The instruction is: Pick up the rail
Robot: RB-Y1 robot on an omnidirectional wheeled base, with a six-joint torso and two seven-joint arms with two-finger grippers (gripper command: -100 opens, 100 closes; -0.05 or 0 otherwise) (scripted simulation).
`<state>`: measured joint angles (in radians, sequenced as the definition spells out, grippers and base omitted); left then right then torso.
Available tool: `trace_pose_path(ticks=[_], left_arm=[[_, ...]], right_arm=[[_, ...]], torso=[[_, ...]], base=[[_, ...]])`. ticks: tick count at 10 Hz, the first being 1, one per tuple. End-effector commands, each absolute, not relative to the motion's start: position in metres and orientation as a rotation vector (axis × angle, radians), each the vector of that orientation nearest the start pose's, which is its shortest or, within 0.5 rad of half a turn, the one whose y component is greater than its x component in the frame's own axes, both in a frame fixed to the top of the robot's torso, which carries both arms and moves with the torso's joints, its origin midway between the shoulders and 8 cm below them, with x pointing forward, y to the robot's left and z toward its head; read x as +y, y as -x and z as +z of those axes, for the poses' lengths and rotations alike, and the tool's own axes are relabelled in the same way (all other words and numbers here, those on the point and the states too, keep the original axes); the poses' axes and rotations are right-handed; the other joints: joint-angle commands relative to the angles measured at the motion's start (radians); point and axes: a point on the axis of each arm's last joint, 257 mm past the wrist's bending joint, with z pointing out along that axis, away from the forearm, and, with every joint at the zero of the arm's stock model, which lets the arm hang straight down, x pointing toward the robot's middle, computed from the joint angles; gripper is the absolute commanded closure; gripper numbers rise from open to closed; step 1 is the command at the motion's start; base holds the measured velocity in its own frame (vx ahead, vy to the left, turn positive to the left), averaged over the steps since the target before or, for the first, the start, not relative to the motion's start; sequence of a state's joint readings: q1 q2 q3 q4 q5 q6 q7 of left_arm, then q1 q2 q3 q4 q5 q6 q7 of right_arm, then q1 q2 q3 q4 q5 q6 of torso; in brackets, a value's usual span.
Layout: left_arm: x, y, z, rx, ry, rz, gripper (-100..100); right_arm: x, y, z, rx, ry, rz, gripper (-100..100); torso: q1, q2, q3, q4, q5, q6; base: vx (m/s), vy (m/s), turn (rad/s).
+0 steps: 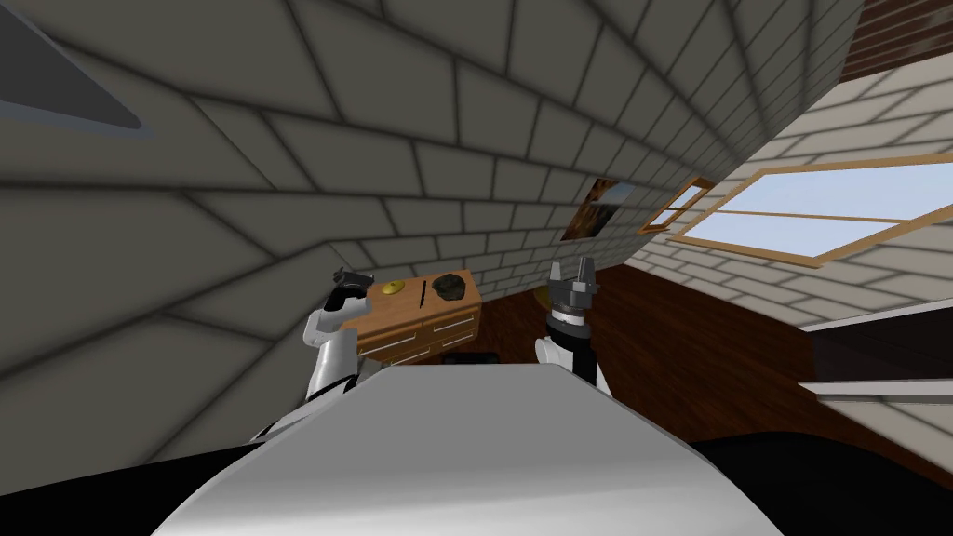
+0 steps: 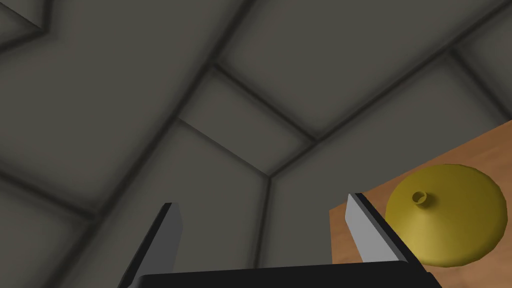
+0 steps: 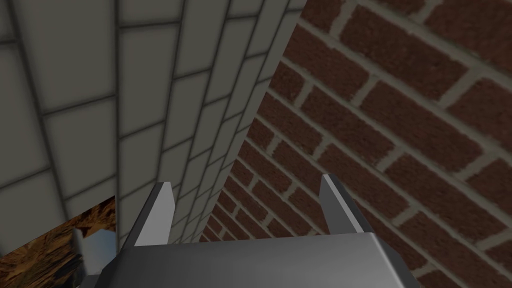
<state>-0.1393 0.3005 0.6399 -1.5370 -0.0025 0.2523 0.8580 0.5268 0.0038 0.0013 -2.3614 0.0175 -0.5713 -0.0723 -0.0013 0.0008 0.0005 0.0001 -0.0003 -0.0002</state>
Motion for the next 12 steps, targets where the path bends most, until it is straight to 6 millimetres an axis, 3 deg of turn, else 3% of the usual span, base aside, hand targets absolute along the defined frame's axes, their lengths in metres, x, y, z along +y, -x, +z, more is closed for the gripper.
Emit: trace_pose_path(ticks=[1, 2, 3, 4, 5, 7, 8, 11, 12], left_arm=[[0.630, -0.478, -0.151, 0.165, 1.764, -1.235, -100], [0.645, -0.477, -0.149, 0.088, 1.801, -1.240, -100], [0.647, -0.475, -0.166, 0.086, 1.841, -1.214, -100], [0.648, -0.475, -0.171, 0.085, 1.851, -1.208, -100], [0.662, -0.472, -0.173, 0.005, 1.899, -1.202, -100], [0.663, -0.470, -0.192, 0.002, 1.937, -1.177, -100], [0.675, -0.467, -0.199, -0.080, 1.990, -1.164, -100], [0.684, -0.459, -0.234, -0.169, 2.101, -1.105, -100], [0.694, -0.456, -0.235, -0.246, 2.129, -1.103, -100]], right_arm=[[-0.273, -0.312, 0.064, 0.514, -0.567, 1.379, 0], [-0.273, -0.312, 0.064, 0.514, -0.567, 1.379, 0], [-0.273, -0.312, 0.064, 0.514, -0.567, 1.379, 0], [-0.273, -0.312, 0.064, 0.514, -0.567, 1.379, 0], [-0.273, -0.312, 0.064, 0.514, -0.567, 1.379, 0], [-0.273, -0.312, 0.064, 0.514, -0.567, 1.379, 0], [-0.273, -0.312, 0.064, 0.514, -0.567, 1.379, 0], [-0.273, -0.312, 0.064, 0.514, -0.567, 1.379, 0], [-0.273, -0.312, 0.064, 0.514, -0.567, 1.379, 0]], torso=[[0.000, 0.000, 0.000, 0.000, 0.000, 0.000], [0.000, 0.000, 0.000, 0.000, 0.000, 0.000], [0.000, 0.000, 0.000, 0.000, 0.000, 0.000], [0.000, 0.000, 0.000, 0.000, 0.000, -0.001], [0.001, 0.000, 0.000, 0.000, 0.000, -0.001], [0.000, 0.000, 0.000, 0.000, 0.000, -0.001], [0.001, 0.000, 0.000, 0.000, 0.000, -0.001], [0.000, 0.000, 0.000, 0.000, 0.000, 0.000], [0.000, 0.000, 0.000, 0.000, 0.000, -0.001]], base=[[-0.002, -0.027, -0.092], [0.006, -0.035, -0.139], [0.005, -0.025, -0.079], [0.000, -0.008, 0.005], [0.000, -0.021, -0.146], [0.000, -0.015, -0.040], [0.002, -0.022, -0.155], [0.004, -0.022, -0.108], [0.005, -0.021, -0.134]])
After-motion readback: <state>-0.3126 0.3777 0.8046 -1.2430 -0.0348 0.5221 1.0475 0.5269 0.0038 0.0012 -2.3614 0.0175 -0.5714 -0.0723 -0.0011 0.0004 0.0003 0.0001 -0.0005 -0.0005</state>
